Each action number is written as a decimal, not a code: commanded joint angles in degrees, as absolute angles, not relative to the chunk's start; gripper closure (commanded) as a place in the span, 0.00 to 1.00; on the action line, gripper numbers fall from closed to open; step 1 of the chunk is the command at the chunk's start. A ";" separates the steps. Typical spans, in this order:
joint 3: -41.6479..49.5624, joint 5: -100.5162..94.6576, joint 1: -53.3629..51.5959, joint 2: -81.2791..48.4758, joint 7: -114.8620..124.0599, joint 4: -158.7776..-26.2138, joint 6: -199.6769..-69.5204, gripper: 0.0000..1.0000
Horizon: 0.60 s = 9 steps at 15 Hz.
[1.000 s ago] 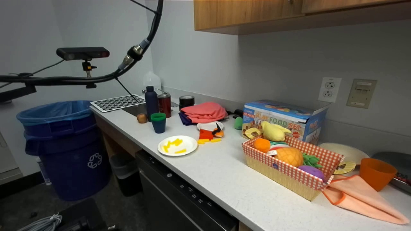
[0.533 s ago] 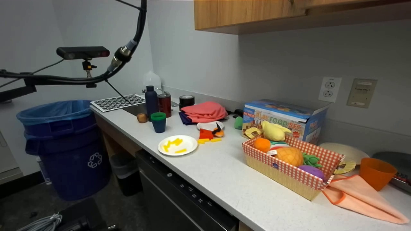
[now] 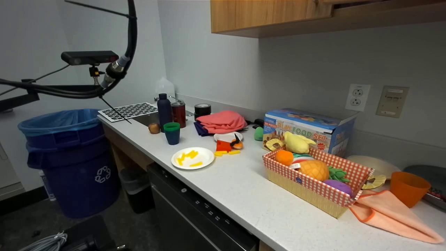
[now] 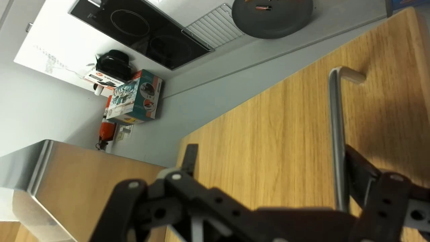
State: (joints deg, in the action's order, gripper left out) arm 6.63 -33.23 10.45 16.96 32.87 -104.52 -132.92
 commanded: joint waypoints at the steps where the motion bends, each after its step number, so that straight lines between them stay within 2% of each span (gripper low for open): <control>1: 7.43 -37.01 16.30 21.32 31.51 -106.63 -135.05 0.00; 9: 5.73 -37.71 21.53 25.29 32.84 -111.82 -139.43 0.00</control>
State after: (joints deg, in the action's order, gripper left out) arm 6.20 -33.32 14.93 23.06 32.82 -112.98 -140.58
